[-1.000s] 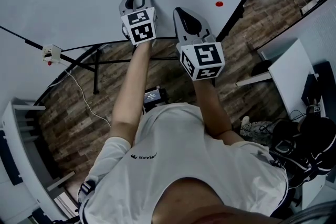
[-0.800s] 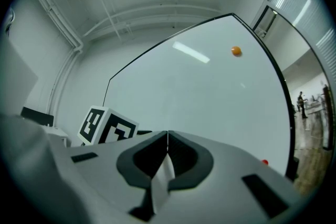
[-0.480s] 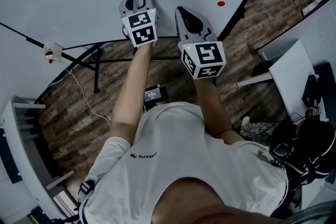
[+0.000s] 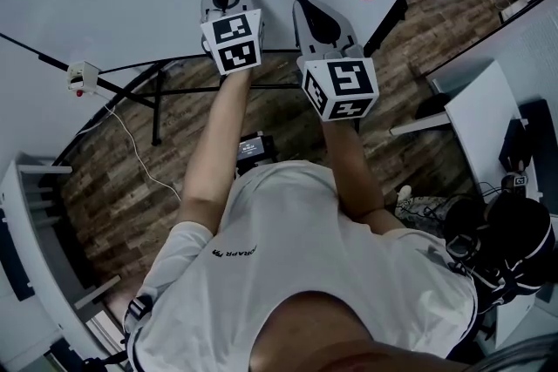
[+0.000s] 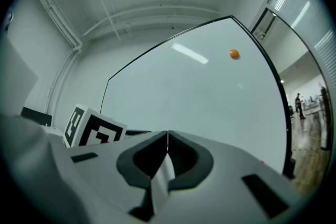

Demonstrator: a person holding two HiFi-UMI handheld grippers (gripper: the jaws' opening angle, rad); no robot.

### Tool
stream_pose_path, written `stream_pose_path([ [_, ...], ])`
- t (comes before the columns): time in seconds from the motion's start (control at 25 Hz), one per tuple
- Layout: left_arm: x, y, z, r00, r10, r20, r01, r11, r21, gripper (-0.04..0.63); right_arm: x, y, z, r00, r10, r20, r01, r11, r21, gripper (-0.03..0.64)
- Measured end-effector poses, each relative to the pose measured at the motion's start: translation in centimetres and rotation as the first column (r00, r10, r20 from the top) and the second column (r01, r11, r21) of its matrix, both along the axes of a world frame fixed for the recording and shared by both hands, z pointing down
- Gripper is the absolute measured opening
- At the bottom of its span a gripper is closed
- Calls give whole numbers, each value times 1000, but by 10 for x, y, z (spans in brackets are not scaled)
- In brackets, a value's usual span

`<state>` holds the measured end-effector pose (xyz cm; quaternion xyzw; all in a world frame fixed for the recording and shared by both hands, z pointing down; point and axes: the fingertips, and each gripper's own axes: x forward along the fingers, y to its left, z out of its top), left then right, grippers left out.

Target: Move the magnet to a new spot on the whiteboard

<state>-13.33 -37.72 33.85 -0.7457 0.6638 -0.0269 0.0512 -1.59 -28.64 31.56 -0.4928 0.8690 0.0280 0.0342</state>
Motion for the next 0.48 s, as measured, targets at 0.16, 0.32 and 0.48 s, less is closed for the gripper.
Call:
stream_pose_path([
  [0.16,3,4,2,1000,14,5,-14,1000,-13,2,1,-1,-1,1000,3,4,-3,1000,-2,14],
  [0.32,6,15,-6,1000,27,-13,-27,1000,4,2,3,0,-3,1000,-1,4,1,1000,1,14],
  [0.48,10,24,-15,999,28,16,-28,999,28,2,5,0,-4,1000,-4,6,4,1000,2,14],
])
